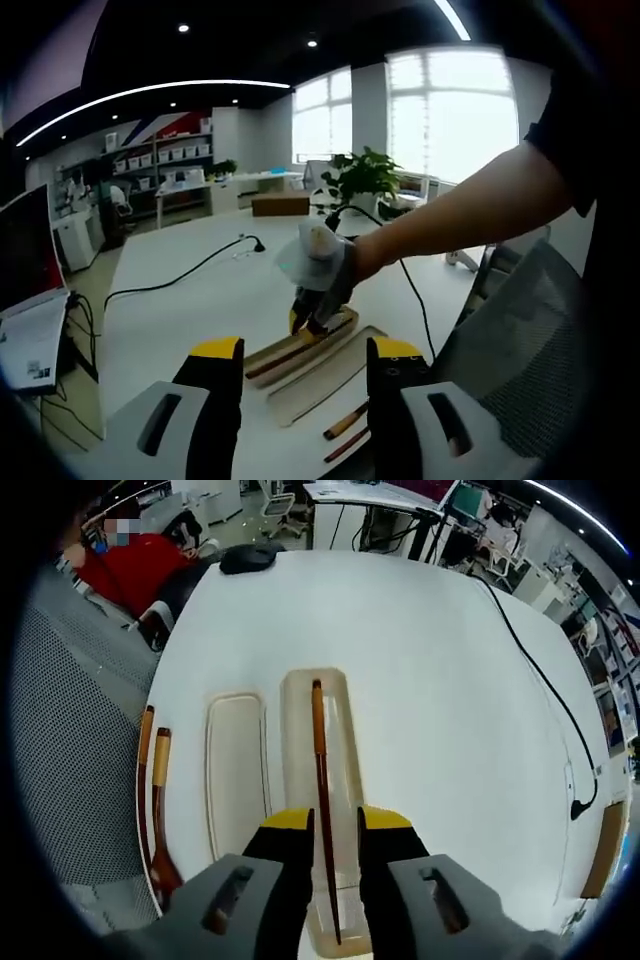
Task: Arrange the utensils inside the cutlery case until each visible utensil rests in its matching compartment.
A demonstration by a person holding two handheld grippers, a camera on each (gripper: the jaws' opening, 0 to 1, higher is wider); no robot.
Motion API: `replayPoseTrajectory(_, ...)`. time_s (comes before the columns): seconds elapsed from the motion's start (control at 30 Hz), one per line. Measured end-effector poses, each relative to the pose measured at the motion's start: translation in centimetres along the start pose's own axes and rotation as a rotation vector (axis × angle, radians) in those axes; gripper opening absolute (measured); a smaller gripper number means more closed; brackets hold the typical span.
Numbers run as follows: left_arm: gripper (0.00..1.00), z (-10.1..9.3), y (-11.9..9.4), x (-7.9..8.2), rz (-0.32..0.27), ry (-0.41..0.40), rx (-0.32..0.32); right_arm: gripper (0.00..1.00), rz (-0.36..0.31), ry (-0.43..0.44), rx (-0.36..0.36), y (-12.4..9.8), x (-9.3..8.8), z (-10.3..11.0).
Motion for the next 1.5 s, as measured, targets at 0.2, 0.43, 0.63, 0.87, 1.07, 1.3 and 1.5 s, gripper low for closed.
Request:
replayPoseTrajectory(0.2, 0.49, -0.1, 0.0, 0.2, -0.004, 0.01, 0.0, 0.15, -0.069, 0.017, -0.052, -1.7, 1.6, -0.5)
replayPoseTrajectory(0.43, 0.46, -0.4, 0.0, 0.3, -0.009, 0.016, -0.009, 0.16, -0.124, 0.029, -0.112, -4.3, 2.5, -1.1)
replayPoseTrajectory(0.63, 0.48, -0.6, 0.1, 0.4, -0.007, 0.024, -0.017, 0.17, -0.145, 0.038, -0.152, -6.6, 2.1, -1.4)
replayPoseTrajectory(0.87, 0.48, -1.1, 0.2, 0.3, 0.005, 0.037, -0.037, 0.19, -0.144, 0.063, -0.191, -8.3, 0.5, -1.3)
replayPoseTrajectory(1.07, 0.49, -1.4, 0.4, 0.0, 0.023, 0.039, -0.054, 0.2, -0.152, 0.065, -0.212, -9.7, -0.3, -0.1)
replayPoseTrajectory(1.3, 0.48, -1.4, 0.4, -0.1, 0.027, 0.044, -0.051, 0.2, -0.163, 0.076, -0.234, -11.1, -1.3, 1.4)
replayPoseTrajectory(1.5, 0.48, -2.1, 0.5, -0.1, 0.04, 0.088, -0.066, 0.2, -0.234, 0.123, -0.254, -12.7, -0.6, 2.9)
Point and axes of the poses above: the point that each gripper's makers call its tool centre point, and the gripper's own axes: y roughly forward along the fingers, z roughly to its left, x roughly out of its top, the point moved 2 cm from there along -y, roughly backward along the fingers, and after that the axes turned 2 degrees about y, right-handed, at the moved point
